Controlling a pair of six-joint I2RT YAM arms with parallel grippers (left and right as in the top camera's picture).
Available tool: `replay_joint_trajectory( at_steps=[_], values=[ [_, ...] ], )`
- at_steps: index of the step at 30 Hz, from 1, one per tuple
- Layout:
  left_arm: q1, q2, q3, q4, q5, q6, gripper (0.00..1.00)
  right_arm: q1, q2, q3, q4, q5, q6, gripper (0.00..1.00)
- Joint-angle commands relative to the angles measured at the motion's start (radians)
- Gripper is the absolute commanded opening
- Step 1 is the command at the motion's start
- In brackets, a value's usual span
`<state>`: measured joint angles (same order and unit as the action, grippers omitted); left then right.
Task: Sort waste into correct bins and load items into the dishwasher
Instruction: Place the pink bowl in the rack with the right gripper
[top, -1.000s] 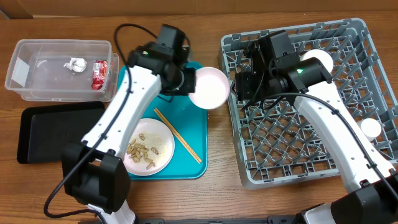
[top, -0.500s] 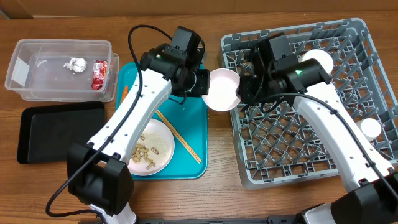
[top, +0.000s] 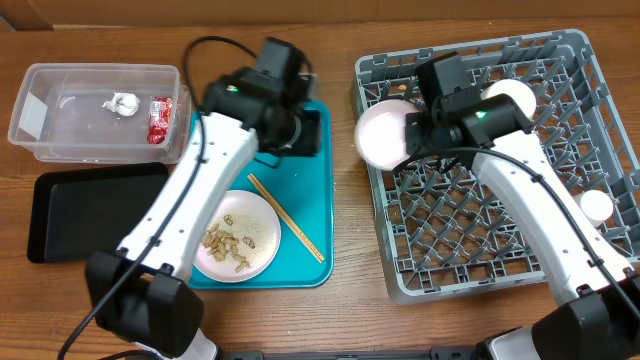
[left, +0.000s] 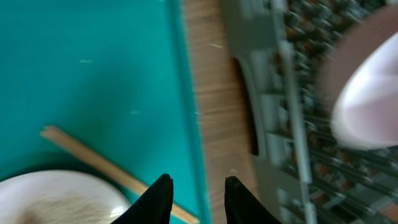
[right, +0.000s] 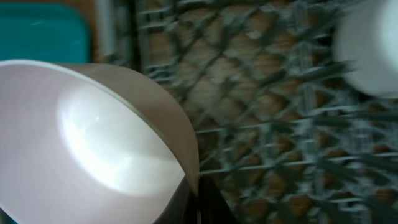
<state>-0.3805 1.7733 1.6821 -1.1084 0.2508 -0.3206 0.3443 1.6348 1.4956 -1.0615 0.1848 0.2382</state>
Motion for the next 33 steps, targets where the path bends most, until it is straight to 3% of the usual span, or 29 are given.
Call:
replay_joint_trajectory(
  at_steps=[1, 3, 10, 17, 24, 33],
  values=[
    [0.143, -0.097, 0.025, -0.035, -0.154, 0.03, 0.31, -0.053, -0.013, 0.023, 0.047, 0.653, 0.023, 0.04],
    [0.216, -0.117, 0.025, -0.04, -0.156, 0.029, 0.3, -0.064, -0.006, 0.022, 0.133, 0.912, 0.054, 0.04],
    [0.323, -0.123, 0.024, -0.061, -0.149, 0.029, 0.3, -0.117, 0.099, -0.04, 0.192, 0.941, 0.082, 0.04],
    [0.322, -0.122, 0.024, -0.066, -0.149, 0.029, 0.3, -0.071, 0.223, -0.103, 0.152, 0.912, 0.193, 0.04],
    [0.322, -0.122, 0.024, -0.065, -0.149, 0.029, 0.3, 0.018, 0.232, -0.103, 0.128, 0.835, 0.243, 0.04],
    [0.322, -0.122, 0.024, -0.065, -0.149, 0.029, 0.3, 0.027, 0.232, -0.103, 0.06, 0.695, 0.29, 0.04]
  ],
)
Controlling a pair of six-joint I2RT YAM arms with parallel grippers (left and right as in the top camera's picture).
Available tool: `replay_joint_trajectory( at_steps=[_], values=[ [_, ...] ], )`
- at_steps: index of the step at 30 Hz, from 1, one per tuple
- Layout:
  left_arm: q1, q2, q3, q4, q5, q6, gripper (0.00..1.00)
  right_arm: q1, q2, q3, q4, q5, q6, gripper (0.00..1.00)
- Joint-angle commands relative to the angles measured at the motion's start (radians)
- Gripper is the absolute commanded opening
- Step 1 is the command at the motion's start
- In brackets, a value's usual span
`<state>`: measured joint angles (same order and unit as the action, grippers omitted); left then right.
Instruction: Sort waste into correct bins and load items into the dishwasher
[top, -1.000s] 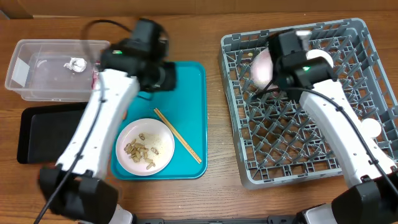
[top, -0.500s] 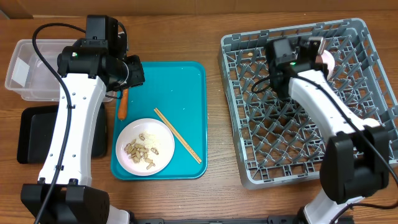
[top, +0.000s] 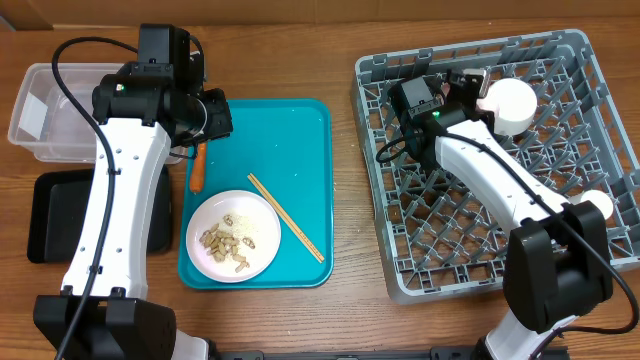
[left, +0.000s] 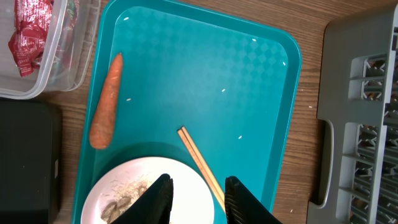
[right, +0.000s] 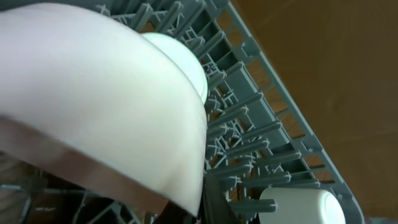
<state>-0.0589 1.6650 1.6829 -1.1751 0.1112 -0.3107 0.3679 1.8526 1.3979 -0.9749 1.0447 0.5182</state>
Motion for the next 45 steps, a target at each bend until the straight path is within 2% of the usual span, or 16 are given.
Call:
replay_joint_trajectory(
  at_steps=[1, 4, 7, 8, 10, 14, 15, 16, 19, 20, 21, 23, 24, 26, 38, 45],
  values=[
    [0.001, -0.014, 0.024, 0.002, -0.01, 0.019, 0.31, 0.005, 0.014, -0.006, -0.042, -0.23, 0.01, 0.05],
    [0.001, -0.014, 0.024, 0.002, -0.01, 0.019, 0.31, 0.011, 0.014, -0.006, -0.09, -0.467, 0.01, 0.2],
    [0.001, -0.014, 0.024, 0.002, -0.01, 0.019, 0.31, 0.011, 0.014, -0.005, -0.111, -0.599, 0.01, 0.33],
    [0.001, -0.014, 0.024, 0.002, -0.01, 0.019, 0.31, 0.011, 0.014, -0.004, -0.126, -0.633, 0.01, 0.43],
    [0.001, -0.014, 0.024, 0.002, -0.011, 0.019, 0.31, 0.015, 0.012, 0.012, -0.166, -0.651, 0.011, 0.53],
    [0.001, -0.014, 0.024, 0.0, -0.019, 0.023, 0.32, 0.018, -0.061, 0.067, -0.222, -0.658, 0.011, 0.56],
    [0.001, -0.014, 0.024, -0.001, -0.019, 0.028, 0.38, 0.018, -0.113, 0.09, -0.225, -0.673, 0.01, 0.63],
    [0.001, -0.014, 0.024, -0.005, -0.019, 0.028, 0.41, 0.018, -0.138, 0.099, -0.224, -0.682, 0.01, 0.69],
    [0.001, -0.014, 0.024, -0.021, -0.034, 0.031, 0.41, 0.011, -0.22, 0.126, -0.218, -0.71, 0.0, 0.88],
    [0.001, -0.014, 0.024, -0.031, -0.045, 0.031, 0.41, 0.008, -0.246, 0.132, -0.211, -0.731, -0.018, 0.97],
    [0.001, -0.014, 0.024, -0.047, -0.058, 0.031, 0.45, 0.003, -0.284, 0.136, -0.195, -0.784, -0.082, 1.0],
    [0.001, -0.014, 0.024, -0.07, -0.064, 0.031, 0.48, 0.001, -0.321, 0.136, -0.187, -0.869, -0.18, 1.0],
    [0.001, -0.014, 0.021, -0.099, -0.061, 0.027, 0.5, 0.001, -0.349, 0.136, -0.197, -0.978, -0.287, 1.0],
    [-0.003, -0.014, 0.014, -0.123, -0.058, 0.026, 0.52, 0.001, -0.359, 0.135, -0.222, -1.051, -0.348, 1.0],
    [-0.009, -0.014, -0.135, -0.214, -0.007, -0.008, 0.53, 0.014, -0.35, 0.093, -0.253, -1.294, -0.403, 0.99],
    [0.019, -0.014, -0.165, -0.241, -0.074, -0.056, 0.53, 0.14, -0.277, 0.093, -0.25, -1.316, -0.441, 0.96]
  ],
)
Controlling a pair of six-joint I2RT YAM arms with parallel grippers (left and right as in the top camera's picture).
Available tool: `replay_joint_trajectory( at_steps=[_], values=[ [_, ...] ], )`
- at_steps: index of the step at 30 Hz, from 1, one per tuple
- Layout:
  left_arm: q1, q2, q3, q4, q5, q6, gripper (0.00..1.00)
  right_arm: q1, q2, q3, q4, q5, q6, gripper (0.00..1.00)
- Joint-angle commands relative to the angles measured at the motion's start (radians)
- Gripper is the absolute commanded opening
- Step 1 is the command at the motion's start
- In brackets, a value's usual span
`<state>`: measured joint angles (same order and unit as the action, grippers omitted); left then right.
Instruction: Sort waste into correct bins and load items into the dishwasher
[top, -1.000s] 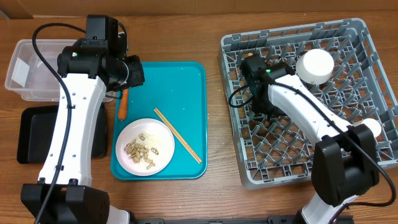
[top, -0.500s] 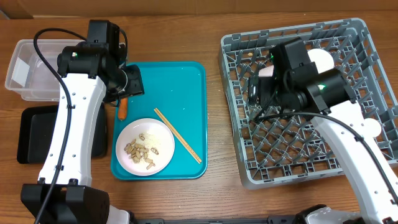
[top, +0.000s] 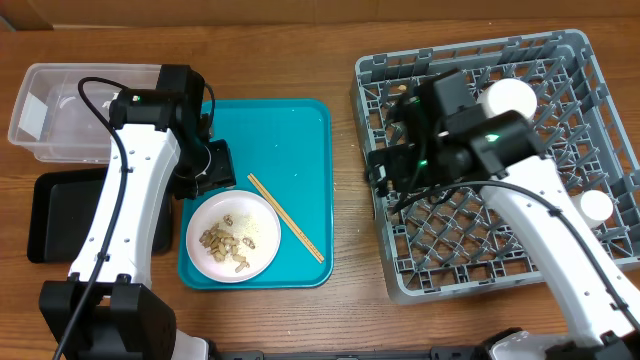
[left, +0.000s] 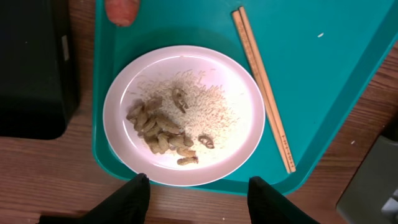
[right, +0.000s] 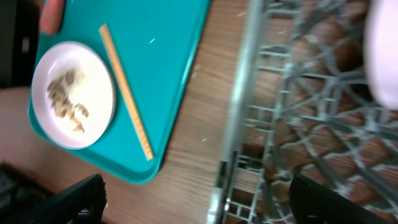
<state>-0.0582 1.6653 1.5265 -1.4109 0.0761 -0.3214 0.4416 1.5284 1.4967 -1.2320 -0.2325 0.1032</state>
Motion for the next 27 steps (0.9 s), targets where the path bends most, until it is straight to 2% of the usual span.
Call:
replay_joint_trajectory(
  at_steps=[1, 10, 13, 17, 27],
  values=[
    [0.04, -0.015, -0.008, -0.006, -0.039, -0.046, 0.53, 0.111, 0.079, -0.005, 0.019, -0.039, -0.026, 0.95],
    [0.15, -0.015, -0.008, 0.0, -0.032, -0.044, 0.54, 0.285, 0.28, -0.005, 0.168, -0.034, -0.026, 0.79],
    [0.151, -0.015, -0.008, 0.017, -0.032, -0.042, 0.54, 0.323, 0.372, -0.005, 0.228, -0.001, -0.026, 0.61],
    [0.15, -0.015, -0.008, 0.025, -0.032, -0.042, 0.55, 0.357, 0.444, -0.005, 0.286, 0.051, -0.026, 0.47],
    [0.15, -0.015, -0.008, 0.031, -0.032, -0.041, 0.55, 0.396, 0.545, -0.005, 0.355, 0.127, -0.026, 0.43]
  ],
)
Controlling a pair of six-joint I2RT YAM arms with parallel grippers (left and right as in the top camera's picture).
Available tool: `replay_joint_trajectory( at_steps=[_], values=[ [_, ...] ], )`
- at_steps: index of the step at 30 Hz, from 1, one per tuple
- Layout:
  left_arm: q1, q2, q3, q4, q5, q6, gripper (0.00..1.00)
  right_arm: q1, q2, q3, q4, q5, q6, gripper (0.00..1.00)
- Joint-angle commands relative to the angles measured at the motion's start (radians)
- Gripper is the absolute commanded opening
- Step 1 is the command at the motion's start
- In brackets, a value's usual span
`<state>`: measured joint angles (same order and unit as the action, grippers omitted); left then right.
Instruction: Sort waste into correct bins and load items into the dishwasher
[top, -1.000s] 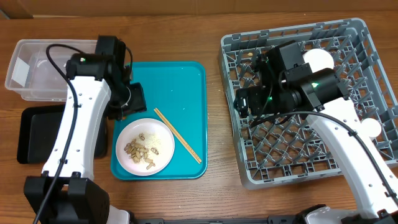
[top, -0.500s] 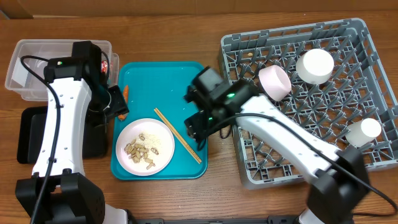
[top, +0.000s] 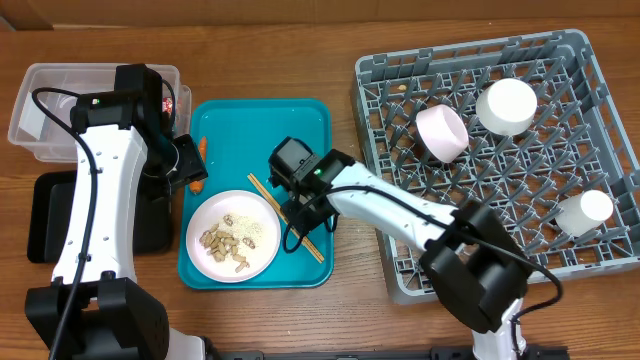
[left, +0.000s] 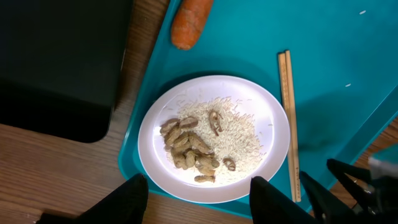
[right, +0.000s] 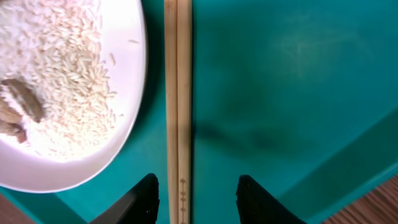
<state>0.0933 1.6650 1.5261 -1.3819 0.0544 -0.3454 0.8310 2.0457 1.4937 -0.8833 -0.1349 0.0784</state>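
A pair of wooden chopsticks lies on the teal tray, beside a white plate of rice and peanuts. My right gripper is open low over the tray, one finger on each side of the chopsticks, seen from overhead as right gripper. My left gripper is open and empty above the plate's near rim, by the tray's left edge. A carrot lies at the tray's left side. The pink bowl sits in the grey dish rack.
A clear bin holding a red wrapper stands at the back left, with a black tray in front of it. In the rack are a white cup and another white cup.
My right gripper was over the rack's left edge and is now down over the tray, astride the chopsticks. My left arm has shifted a little to the left. The pink bowl shows in the rack.
My right gripper held the pink bowl by the rack's left side, then deep in the rack near the white cup. Later it was open and empty, with the bowl left in the rack. My left gripper went from the tray's top to its left edge and opened wider.
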Motion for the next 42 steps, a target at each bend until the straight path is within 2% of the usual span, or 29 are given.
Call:
replay_joint_trajectory(
  at_steps=[1, 9, 30, 42],
  values=[
    [-0.002, -0.014, -0.008, 0.003, -0.011, -0.017, 0.55, 0.008, 0.035, -0.003, 0.008, 0.029, -0.001, 0.43],
    [-0.002, -0.014, -0.008, 0.006, -0.011, -0.017, 0.55, 0.01, 0.046, -0.002, 0.027, 0.049, -0.001, 0.4],
    [-0.002, -0.014, -0.008, 0.01, -0.01, -0.015, 0.56, 0.038, 0.048, -0.003, 0.023, 0.116, 0.003, 0.4],
    [-0.002, -0.014, -0.008, 0.01, -0.011, -0.013, 0.56, 0.039, 0.062, -0.003, 0.019, 0.085, 0.003, 0.4]
  ],
)
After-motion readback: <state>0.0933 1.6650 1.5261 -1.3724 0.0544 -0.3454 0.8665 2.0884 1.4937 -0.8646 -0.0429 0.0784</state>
